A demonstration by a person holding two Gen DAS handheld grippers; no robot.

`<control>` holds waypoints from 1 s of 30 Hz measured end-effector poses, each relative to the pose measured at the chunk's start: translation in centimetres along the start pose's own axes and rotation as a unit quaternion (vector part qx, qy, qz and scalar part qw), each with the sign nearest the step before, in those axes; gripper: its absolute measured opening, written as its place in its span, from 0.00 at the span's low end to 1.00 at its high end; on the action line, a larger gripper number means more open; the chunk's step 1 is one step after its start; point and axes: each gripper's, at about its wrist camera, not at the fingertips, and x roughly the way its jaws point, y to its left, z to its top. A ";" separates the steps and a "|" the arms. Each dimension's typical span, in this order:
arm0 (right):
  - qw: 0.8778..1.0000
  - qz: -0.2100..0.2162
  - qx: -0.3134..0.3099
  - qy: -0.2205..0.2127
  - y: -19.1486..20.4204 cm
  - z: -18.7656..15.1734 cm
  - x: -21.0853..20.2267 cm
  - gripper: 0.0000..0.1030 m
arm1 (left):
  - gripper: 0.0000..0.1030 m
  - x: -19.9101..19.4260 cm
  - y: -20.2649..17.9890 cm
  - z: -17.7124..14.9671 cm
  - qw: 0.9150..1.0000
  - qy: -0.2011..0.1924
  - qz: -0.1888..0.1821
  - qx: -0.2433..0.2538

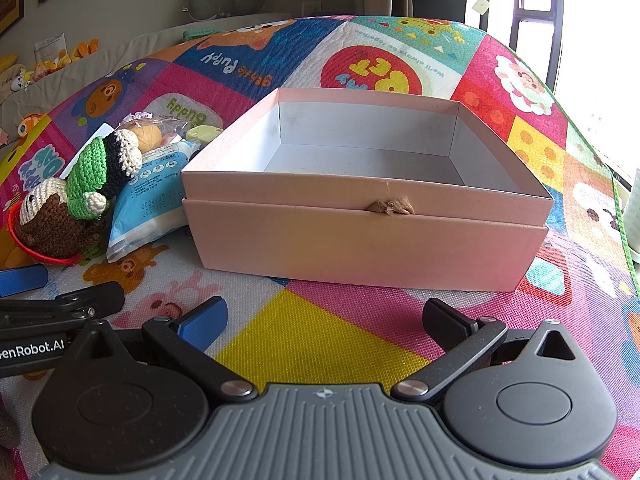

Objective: Organize objects

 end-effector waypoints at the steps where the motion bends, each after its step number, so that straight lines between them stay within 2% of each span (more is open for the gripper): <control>1: 1.000 0.000 0.000 0.000 0.0 0.0 0.0 1.00 | 0.91 0.0 0.0 0.0 1.000 0.000 0.000 0.000; 30: 1.000 0.000 0.000 0.000 0.0 -0.1 0.0 1.00 | 0.91 -0.3 0.4 0.3 1.000 0.000 0.000 0.000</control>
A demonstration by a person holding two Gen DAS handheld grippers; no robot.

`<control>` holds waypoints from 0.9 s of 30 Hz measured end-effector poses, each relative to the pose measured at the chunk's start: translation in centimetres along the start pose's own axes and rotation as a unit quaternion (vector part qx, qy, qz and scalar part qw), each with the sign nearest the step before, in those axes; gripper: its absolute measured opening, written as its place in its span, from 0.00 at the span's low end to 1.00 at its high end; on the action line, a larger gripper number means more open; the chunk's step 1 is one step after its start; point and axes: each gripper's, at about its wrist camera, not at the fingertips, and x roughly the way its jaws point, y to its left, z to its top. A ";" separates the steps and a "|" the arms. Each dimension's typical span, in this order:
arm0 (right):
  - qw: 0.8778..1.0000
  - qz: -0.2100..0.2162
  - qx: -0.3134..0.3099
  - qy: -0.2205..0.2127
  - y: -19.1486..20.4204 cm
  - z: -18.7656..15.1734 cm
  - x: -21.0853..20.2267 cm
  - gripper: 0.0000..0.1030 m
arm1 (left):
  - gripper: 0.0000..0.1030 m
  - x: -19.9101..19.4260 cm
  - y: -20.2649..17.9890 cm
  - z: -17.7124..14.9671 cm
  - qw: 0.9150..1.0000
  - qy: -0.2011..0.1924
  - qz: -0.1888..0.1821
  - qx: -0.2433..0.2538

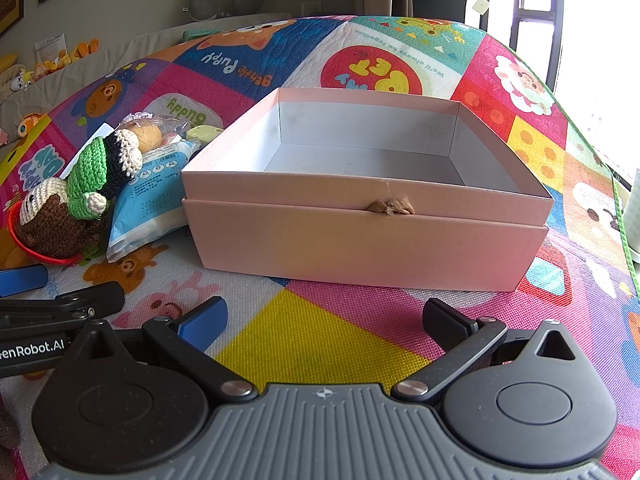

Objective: Organize objects

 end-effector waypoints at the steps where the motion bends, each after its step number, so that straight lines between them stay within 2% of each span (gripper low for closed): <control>1: 1.000 0.000 0.000 0.000 0.0 0.0 0.0 1.00 | 0.91 0.0 0.0 0.0 1.000 0.000 0.000 0.000; 27: 1.000 0.001 0.000 0.000 -0.1 -0.1 -0.1 1.00 | 0.91 0.5 0.4 0.3 1.000 0.002 0.005 0.007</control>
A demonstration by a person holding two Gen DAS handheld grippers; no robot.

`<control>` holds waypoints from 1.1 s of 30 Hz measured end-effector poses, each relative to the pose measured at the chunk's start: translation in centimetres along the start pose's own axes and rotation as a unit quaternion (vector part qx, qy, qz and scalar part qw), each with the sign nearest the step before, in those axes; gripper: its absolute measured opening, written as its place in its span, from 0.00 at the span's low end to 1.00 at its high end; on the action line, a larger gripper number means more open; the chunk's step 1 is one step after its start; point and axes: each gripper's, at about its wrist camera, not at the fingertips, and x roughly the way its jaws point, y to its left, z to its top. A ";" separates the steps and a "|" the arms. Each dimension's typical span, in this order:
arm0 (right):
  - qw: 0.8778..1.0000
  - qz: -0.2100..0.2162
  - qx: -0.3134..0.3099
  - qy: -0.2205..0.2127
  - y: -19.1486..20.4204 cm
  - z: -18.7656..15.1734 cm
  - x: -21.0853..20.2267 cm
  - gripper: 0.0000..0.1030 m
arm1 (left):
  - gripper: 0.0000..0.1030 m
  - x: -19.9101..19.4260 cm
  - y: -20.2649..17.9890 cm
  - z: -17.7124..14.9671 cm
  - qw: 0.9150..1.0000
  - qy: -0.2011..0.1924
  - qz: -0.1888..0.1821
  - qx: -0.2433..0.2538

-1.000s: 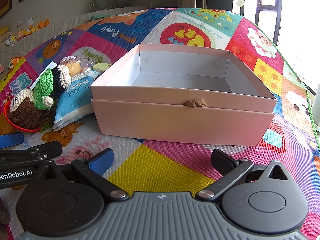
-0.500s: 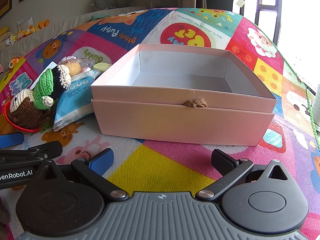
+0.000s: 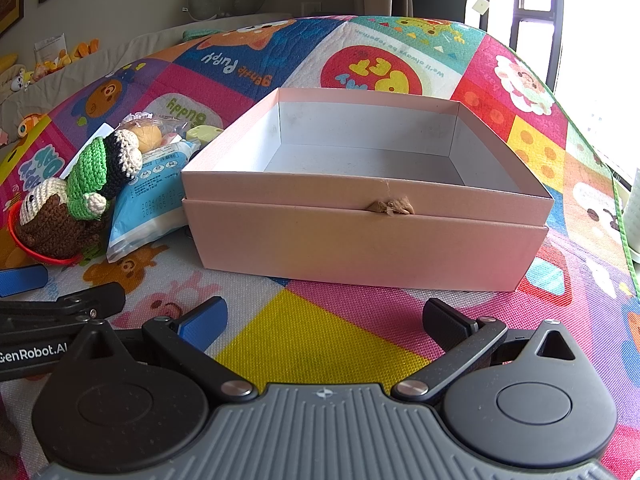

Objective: Organize objects

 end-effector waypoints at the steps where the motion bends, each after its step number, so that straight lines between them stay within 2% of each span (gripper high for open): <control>1: 1.000 -0.001 0.001 0.000 0.1 0.0 0.0 1.00 | 0.91 0.0 0.0 0.0 1.000 0.001 0.000 0.001; 4: 1.000 -0.002 0.003 0.001 0.0 0.0 0.0 1.00 | 0.91 -0.8 -0.9 -0.3 1.000 0.003 -0.001 0.004; 7: 1.000 0.017 -0.009 0.019 -0.7 0.5 -0.2 1.00 | 0.91 -1.3 -0.8 -0.4 1.000 0.014 -0.009 0.013; 14: 0.999 0.031 -0.012 0.018 -3.0 -1.6 -2.3 1.00 | 0.90 -3.4 0.2 -1.6 0.997 0.027 -0.054 0.042; 16: 0.999 0.040 -0.018 0.024 -3.2 -1.8 -2.5 1.00 | 0.85 -4.0 1.2 -1.2 0.996 0.028 -0.083 0.020; 17: 0.999 0.041 -0.020 0.026 -3.3 -1.8 -2.6 1.00 | 0.85 -4.4 2.0 -0.8 0.995 0.020 -0.098 0.002; 19: 0.998 0.040 -0.023 0.031 -3.2 -1.7 -2.5 1.00 | 0.83 -5.3 3.0 0.4 0.996 -0.022 -0.088 -0.005; 21: 0.999 0.036 -0.023 0.034 -3.0 -1.6 -2.4 1.00 | 0.83 -5.8 2.9 2.0 0.995 -0.072 -0.055 0.051; 22: 0.999 0.035 -0.023 0.034 -3.0 -1.6 -2.4 1.00 | 0.83 -5.5 2.8 2.7 0.992 -0.083 -0.048 0.084; 24: 0.998 0.036 -0.023 0.035 -3.0 -1.5 -2.4 1.00 | 0.83 -3.6 2.6 4.1 0.986 -0.064 -0.053 0.143; 26: 0.998 0.036 -0.022 0.038 -3.0 -1.5 -2.3 1.00 | 0.85 -0.7 2.9 5.1 0.985 -0.026 -0.051 0.164; 29: 0.998 0.036 -0.023 0.042 -3.0 -1.4 -2.3 1.00 | 0.86 2.1 3.4 5.8 0.987 0.000 -0.062 0.151; 33: 0.998 0.033 -0.026 0.042 -2.8 -1.3 -2.3 1.00 | 0.73 4.0 3.5 5.5 0.989 0.023 -0.085 0.117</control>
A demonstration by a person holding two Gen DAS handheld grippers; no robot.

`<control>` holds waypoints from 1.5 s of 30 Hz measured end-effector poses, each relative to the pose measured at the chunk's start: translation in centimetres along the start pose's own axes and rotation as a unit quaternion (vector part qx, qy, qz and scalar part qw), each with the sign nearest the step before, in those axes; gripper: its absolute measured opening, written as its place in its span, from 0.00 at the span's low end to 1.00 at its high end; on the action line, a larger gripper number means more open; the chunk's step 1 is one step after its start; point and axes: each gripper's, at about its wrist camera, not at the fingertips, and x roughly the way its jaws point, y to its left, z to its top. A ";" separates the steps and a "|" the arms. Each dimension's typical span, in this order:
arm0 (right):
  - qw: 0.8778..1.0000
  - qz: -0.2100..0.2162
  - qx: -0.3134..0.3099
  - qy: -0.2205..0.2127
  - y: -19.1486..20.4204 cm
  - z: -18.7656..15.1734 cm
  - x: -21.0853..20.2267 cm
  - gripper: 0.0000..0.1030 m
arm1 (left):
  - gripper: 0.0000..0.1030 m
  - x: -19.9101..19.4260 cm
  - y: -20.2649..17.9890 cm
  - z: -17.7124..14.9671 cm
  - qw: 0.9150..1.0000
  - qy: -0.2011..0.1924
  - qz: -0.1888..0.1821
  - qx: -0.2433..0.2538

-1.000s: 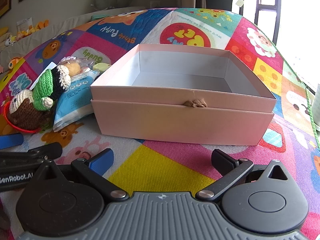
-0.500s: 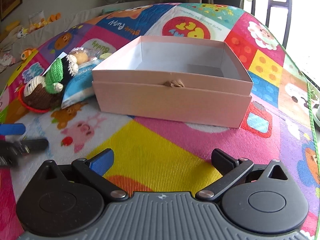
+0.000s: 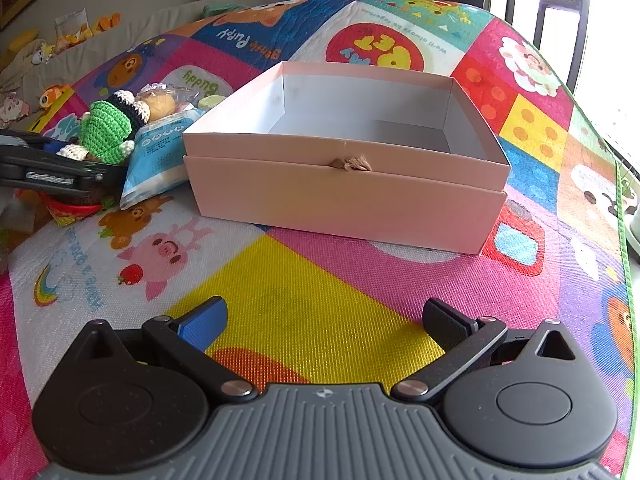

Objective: Organize objects
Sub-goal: 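Grasp the crocheted doll and frog with the left gripper while the right grasps the charger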

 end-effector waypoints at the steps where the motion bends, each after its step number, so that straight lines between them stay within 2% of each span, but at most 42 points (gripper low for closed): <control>1: 1.000 -0.001 0.000 -0.002 0.0 0.0 0.0 1.00 | 0.67 -0.2 0.1 -0.2 1.000 -0.008 0.003 -0.010; 3: 1.000 0.001 0.000 -0.002 0.0 -0.1 -0.1 1.00 | 0.66 -1.2 0.5 -0.7 0.999 -0.015 -0.017 -0.034; 5: 1.000 0.002 -0.003 0.001 0.1 0.2 -0.1 1.00 | 0.65 -3.2 0.9 -2.0 0.997 -0.020 -0.054 -0.061; 7: 1.000 0.020 -0.018 0.003 0.8 0.9 -0.5 1.00 | 0.65 -5.7 1.2 -3.8 0.995 -0.031 -0.072 -0.065; 10: 0.995 0.051 -0.072 -0.043 3.8 3.2 -2.8 1.00 | 0.65 -9.1 2.2 -5.5 0.994 -0.056 -0.045 -0.077; 13: 0.987 0.096 -0.103 -0.080 7.6 7.6 -3.7 1.00 | 0.65 -11.0 5.0 -6.2 0.989 -0.077 0.008 -0.129; 16: 0.980 0.149 -0.108 -0.074 11.8 13.5 -1.4 1.00 | 0.65 -11.0 7.8 -6.8 0.979 -0.094 0.040 -0.176; 18: 0.981 0.161 -0.097 -0.052 14.1 16.8 1.5 1.00 | 0.65 -11.0 9.2 -7.4 0.974 -0.101 0.032 -0.202; 20: 0.982 0.170 -0.077 -0.023 16.7 18.8 4.6 0.98 | 0.65 -11.0 10.3 -8.2 0.968 -0.108 0.017 -0.226; 22: 0.983 0.158 -0.088 -0.003 19.2 19.2 7.2 0.83 | 0.65 -10.8 11.0 -8.8 0.964 -0.108 0.006 -0.242; 24: 0.986 0.122 -0.111 0.014 21.6 18.7 9.6 0.75 | 0.65 -10.7 11.5 -9.4 0.962 -0.106 -0.005 -0.252; 26: 0.986 0.081 -0.147 -0.004 23.4 17.6 10.8 0.73 | 0.65 -10.9 12.0 -10.0 0.960 -0.106 -0.015 -0.260; 28: 0.980 0.064 -0.189 -0.020 24.9 16.5 10.5 0.50 | 0.65 -11.1 12.3 -10.3 0.958 -0.109 -0.020 -0.264; 29: 0.977 0.068 -0.203 -0.023 25.3 16.0 10.3 0.44 | 0.65 -11.2 12.3 -10.5 0.958 -0.111 -0.021 -0.266; 30: 0.973 0.083 -0.214 -0.021 25.5 15.7 10.0 0.32 | 0.65 -11.2 12.4 -10.6 0.957 -0.112 -0.022 -0.267; 31: 0.971 0.099 -0.218 -0.015 25.5 15.4 9.4 0.21 | 0.65 -11.2 12.4 -10.6 0.956 -0.113 -0.022 -0.270; 33: 0.968 0.114 -0.221 -0.014 25.1 14.6 7.8 0.12 | 0.65 -11.4 12.4 -10.7 0.955 -0.115 -0.020 -0.273; 36: 0.967 0.137 -0.213 -0.017 22.8 13.5 4.6 0.12 | 0.65 -11.8 11.9 -10.8 0.954 -0.112 -0.028 -0.277; 39: 0.971 0.164 -0.173 0.005 18.7 12.4 1.2 0.12 | 0.65 -11.9 10.8 -10.7 0.955 -0.103 -0.044 -0.274; 44: 0.974 0.212 -0.051 0.060 8.8 9.1 -3.2 0.12 | 0.65 -12.1 7.3 -9.9 0.960 -0.092 -0.095 -0.248; 45: 0.975 0.210 -0.035 0.058 7.2 8.3 -3.6 0.15 | 0.65 -12.2 6.4 -9.7 0.961 -0.090 -0.102 -0.241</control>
